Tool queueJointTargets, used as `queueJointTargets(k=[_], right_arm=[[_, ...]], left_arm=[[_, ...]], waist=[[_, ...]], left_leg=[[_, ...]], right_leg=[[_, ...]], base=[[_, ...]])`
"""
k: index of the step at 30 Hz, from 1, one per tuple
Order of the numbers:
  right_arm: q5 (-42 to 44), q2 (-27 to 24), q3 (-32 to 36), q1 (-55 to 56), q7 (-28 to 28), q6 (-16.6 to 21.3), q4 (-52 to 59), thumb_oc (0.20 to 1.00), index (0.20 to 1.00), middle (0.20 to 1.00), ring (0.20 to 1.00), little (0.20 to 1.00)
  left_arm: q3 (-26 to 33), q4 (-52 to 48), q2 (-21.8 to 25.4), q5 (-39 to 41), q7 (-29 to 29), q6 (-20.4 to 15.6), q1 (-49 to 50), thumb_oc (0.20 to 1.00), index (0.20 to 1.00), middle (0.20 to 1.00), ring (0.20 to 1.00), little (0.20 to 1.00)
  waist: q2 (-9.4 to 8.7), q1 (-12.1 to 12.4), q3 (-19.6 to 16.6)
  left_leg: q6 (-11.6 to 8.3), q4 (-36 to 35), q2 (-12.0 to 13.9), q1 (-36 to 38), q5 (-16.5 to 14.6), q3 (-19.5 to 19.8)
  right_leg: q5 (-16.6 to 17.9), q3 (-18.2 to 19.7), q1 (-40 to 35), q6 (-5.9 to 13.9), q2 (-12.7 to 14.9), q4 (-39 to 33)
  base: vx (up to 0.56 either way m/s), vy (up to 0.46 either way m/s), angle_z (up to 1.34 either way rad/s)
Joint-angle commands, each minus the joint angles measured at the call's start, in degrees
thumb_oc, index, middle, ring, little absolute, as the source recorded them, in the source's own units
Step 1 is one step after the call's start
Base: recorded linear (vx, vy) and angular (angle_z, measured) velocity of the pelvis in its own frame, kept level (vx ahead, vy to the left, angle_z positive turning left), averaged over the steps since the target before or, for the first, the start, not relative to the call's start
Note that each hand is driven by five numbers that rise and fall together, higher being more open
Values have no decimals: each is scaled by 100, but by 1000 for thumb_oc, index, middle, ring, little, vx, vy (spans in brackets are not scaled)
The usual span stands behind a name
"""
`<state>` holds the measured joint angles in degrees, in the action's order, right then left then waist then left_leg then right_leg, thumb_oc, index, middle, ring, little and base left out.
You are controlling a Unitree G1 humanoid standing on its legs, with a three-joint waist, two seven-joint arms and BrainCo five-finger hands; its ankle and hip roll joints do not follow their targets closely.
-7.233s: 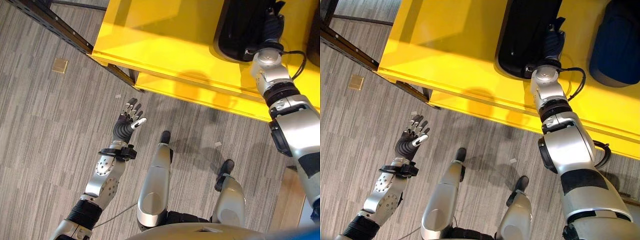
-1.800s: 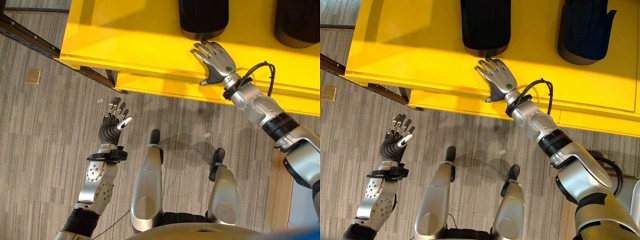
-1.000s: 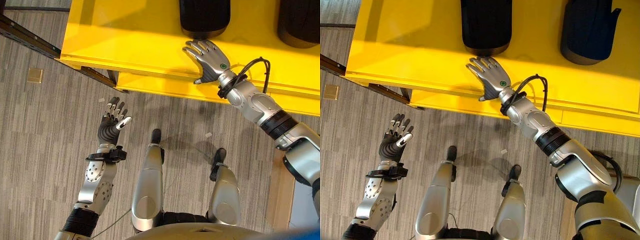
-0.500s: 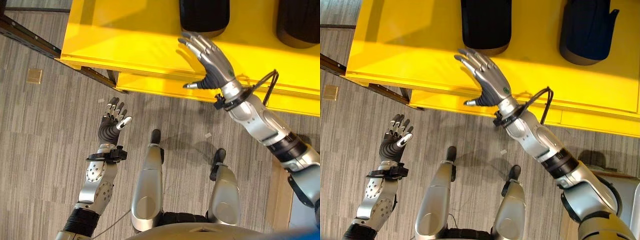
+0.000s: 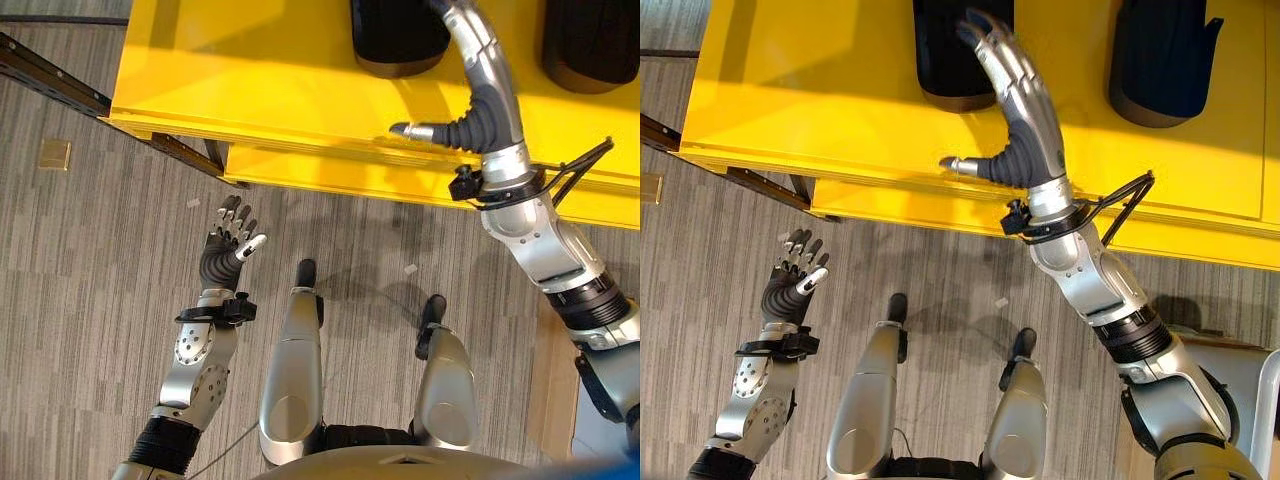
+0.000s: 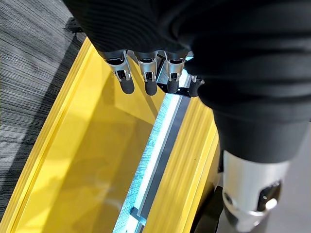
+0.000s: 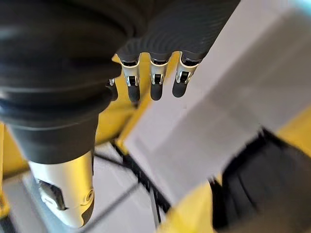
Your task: Move parts from the plastic box to the shelf.
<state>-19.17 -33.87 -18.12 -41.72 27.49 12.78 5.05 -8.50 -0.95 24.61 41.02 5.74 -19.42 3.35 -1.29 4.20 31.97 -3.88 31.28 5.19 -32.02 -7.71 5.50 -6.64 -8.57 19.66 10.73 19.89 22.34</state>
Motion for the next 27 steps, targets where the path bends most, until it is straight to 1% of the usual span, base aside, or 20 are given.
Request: queueJointTargets(k=[1,2,4,7,9,10,11,14,15,16,18,19,20,22,23,24,25,27], right_arm=[[76,104,253,-493,433,54,-99,1000,1000,1000,1000,1000],[57,107,248,-559,452,33,-176,1000,1000,1000,1000,1000],[39,128,294,-720,584,-63,-421,1000,1000,1000,1000,1000],[112,202,355,-826,702,-89,-667,1000,1000,1000,1000,1000],[236,236,378,-980,764,-122,-958,1000,1000,1000,1000,1000],[272,233,377,-1058,800,-136,-1088,1000,1000,1000,1000,1000],[413,254,378,-1187,823,-143,-1351,1000,1000,1000,1000,1000],[614,249,375,-1346,826,-131,-1630,1000,1000,1000,1000,1000],[939,307,404,-1486,817,-103,-1996,1000,1000,1000,1000,1000],[941,303,405,-1499,817,-100,-1999,1000,1000,1000,1000,1000],[1223,345,428,-1589,809,-64,-2326,1000,1000,1000,1000,1000],[1531,440,509,-1659,843,-16,-2586,1000,1000,1000,1000,1000],[1532,443,506,-1652,843,-15,-2589,1000,1000,1000,1000,1000],[1882,521,540,-1751,786,69,-2852,1000,1000,1000,1000,1000],[2205,582,572,-1797,717,114,-3049,1000,1000,1000,1000,1000],[2209,581,570,-1803,715,118,-3056,1000,1000,1000,1000,1000],[2602,680,614,-1831,643,188,-3278,1000,1000,1000,1000,1000],[2685,700,604,-1851,617,220,-3334,1000,1000,1000,1000,1000]], left_arm=[[112,-440,185,-126,106,-333,125,1000,1000,1000,1000,1000],[110,-438,195,-124,100,-333,114,1000,1000,1000,1000,1000],[101,-451,213,-114,97,-344,114,1000,1000,1000,1000,1000],[85,-436,221,-119,110,-348,108,1000,1000,1000,1000,1000],[58,-435,240,-105,88,-344,126,1000,1000,1000,1000,1000],[54,-451,247,-89,80,-352,120,1000,1000,1000,1000,1000],[33,-446,267,-61,47,-357,130,1000,1000,1000,1000,1000],[23,-443,286,-28,35,-358,110,1000,1000,1000,1000,1000],[-15,-411,298,15,-5,-339,118,1000,1000,1000,1000,1000],[-11,-413,297,15,-6,-339,108,1000,1000,1000,1000,1000],[-29,-387,316,38,-27,-337,114,1000,1000,1000,1000,1000],[-56,-370,314,75,-15,-330,104,1000,1000,1000,1000,1000],[-59,-368,314,76,-15,-330,113,1000,1000,1000,1000,1000],[-74,-359,324,101,-28,-312,104,1000,1000,1000,1000,1000],[-96,-350,331,133,-35,-302,125,1000,1000,1000,1000,1000],[-95,-350,331,134,-36,-302,123,1000,1000,1000,1000,1000],[-106,-334,340,159,-40,-282,122,1000,1000,1000,1000,1000],[-108,-331,339,166,-45,-276,124,1000,1000,1000,1000,1000]], waist=[[-55,191,-218],[-51,196,-218],[-32,210,-218],[-7,223,-218],[21,249,-218],[35,259,-218],[61,281,-218],[80,301,-218],[113,330,-218],[113,327,-218],[144,346,-218],[167,363,-218],[167,364,-218],[190,378,-218],[201,390,-218],[201,389,-218],[214,401,-218],[215,402,-218]], left_leg=[[-102,-150,318,234,188,-66],[-98,-183,312,217,244,-60],[-95,-177,303,206,237,-58],[-94,-171,291,202,236,-54],[-98,-137,281,226,175,-61],[-94,-165,273,202,231,-62],[-97,-120,270,210,179,-59],[-94,-151,266,184,234,-53],[-98,-113,260,189,191,-50],[-93,-143,257,175,236,-48],[-100,-112,254,165,199,-44],[-94,-125,247,128,245,-35],[-98,-94,250,140,199,-36],[-96,-116,244,112,247,-32],[-101,-94,246,119,206,-31],[-101,-98,246,118,210,-31],[-99,-93,241,116,210,-32],[-99,-96,240,113,211,-34]], right_leg=[[185,258,156,-214,-156,727],[234,256,171,-217,-153,696],[232,255,172,-218,-149,699],[227,248,171,-218,-144,704],[170,249,152,-214,-145,751],[211,245,175,-219,-144,735],[158,251,167,-216,-141,787],[197,249,190,-220,-140,770],[153,240,178,-218,-130,801],[192,238,194,-222,-132,777],[142,235,197,-222,-125,825],[175,232,228,-232,-126,818],[137,235,214,-228,-124,843],[172,234,239,-237,-122,824],[141,238,232,-234,-120,842],[143,237,233,-234,-120,839],[147,233,233,-234,-116,844],[151,231,233,-233,-116,840]], base=[[0,0,0],[0,0,0],[0,0,0],[0,0,0],[17,-5,0],[32,-6,0],[0,0,0],[0,0,0],[0,0,0],[31,-13,0],[0,0,0],[0,0,0],[0,0,0],[0,0,0],[0,0,0],[0,0,0],[0,0,0],[0,0,0]])
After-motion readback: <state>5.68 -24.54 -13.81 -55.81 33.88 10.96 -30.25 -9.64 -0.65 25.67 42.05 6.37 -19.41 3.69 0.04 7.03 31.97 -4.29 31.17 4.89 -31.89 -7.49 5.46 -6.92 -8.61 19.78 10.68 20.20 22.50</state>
